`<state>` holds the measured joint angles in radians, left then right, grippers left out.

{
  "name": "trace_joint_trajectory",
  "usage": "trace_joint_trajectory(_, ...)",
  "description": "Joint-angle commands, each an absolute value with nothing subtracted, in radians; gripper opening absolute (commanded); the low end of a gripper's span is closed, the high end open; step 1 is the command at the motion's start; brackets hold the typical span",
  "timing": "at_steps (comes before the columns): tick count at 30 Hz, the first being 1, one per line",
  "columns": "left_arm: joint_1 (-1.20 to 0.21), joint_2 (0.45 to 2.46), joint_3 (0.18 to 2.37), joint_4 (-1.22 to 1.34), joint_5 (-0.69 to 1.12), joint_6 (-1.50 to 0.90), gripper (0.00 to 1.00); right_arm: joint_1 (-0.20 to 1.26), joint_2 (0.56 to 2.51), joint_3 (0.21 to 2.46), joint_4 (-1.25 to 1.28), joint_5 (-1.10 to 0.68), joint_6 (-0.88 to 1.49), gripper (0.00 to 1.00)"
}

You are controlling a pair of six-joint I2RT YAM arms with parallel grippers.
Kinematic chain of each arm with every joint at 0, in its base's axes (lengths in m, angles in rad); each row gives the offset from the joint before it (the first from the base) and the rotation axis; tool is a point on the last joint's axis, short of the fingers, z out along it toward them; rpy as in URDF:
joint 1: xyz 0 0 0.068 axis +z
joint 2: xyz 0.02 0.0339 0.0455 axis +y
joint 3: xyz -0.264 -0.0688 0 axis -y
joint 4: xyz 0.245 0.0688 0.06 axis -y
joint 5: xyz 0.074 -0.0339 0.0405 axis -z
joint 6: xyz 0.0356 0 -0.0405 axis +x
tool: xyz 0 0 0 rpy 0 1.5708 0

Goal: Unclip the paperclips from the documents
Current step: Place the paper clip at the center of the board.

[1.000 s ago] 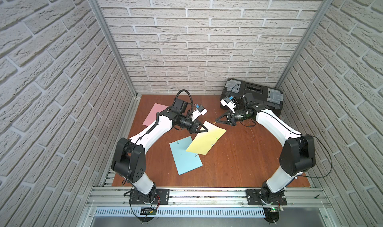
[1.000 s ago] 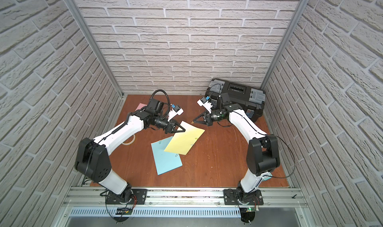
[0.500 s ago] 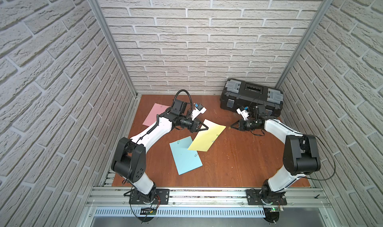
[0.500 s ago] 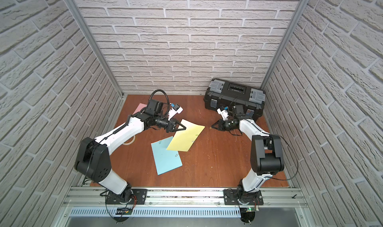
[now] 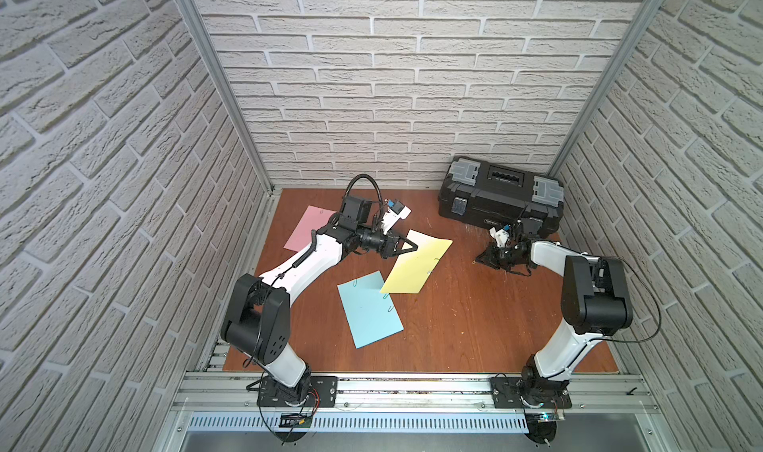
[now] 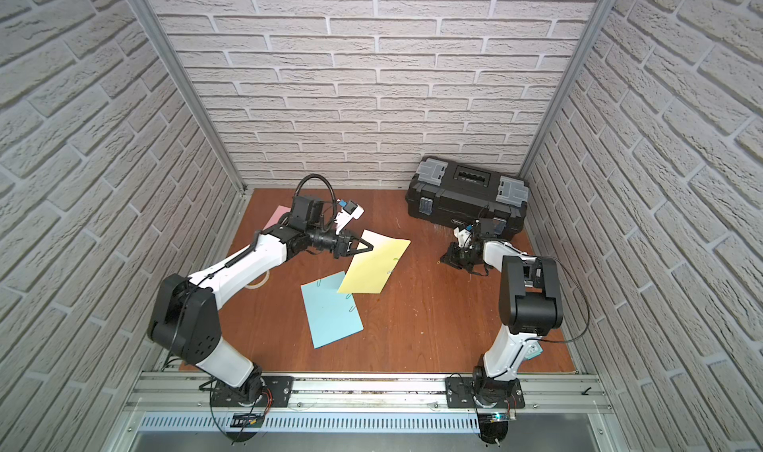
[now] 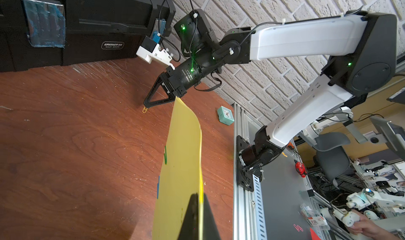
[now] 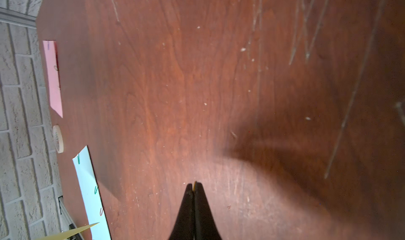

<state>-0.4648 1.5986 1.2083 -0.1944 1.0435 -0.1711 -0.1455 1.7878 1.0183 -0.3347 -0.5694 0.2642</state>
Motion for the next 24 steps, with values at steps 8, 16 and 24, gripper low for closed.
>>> trace_joint_trajectory(8,-0.453,1.566,1.193,-0.076,1.046,-0.221,0.0,-0.152,1.803,1.046,-0.405,-0.474,0.264,0.2)
trace_joint_trajectory(16,-0.439,1.567,1.161,0.044,1.066,-0.305,0.0,-0.148,1.765,1.052,-0.444,-0.446,0.243,0.41)
trace_joint_trajectory(24,-0.418,1.57,1.154,0.103,1.087,-0.346,0.0,-0.13,1.691,1.046,-0.457,-0.478,0.214,0.46)
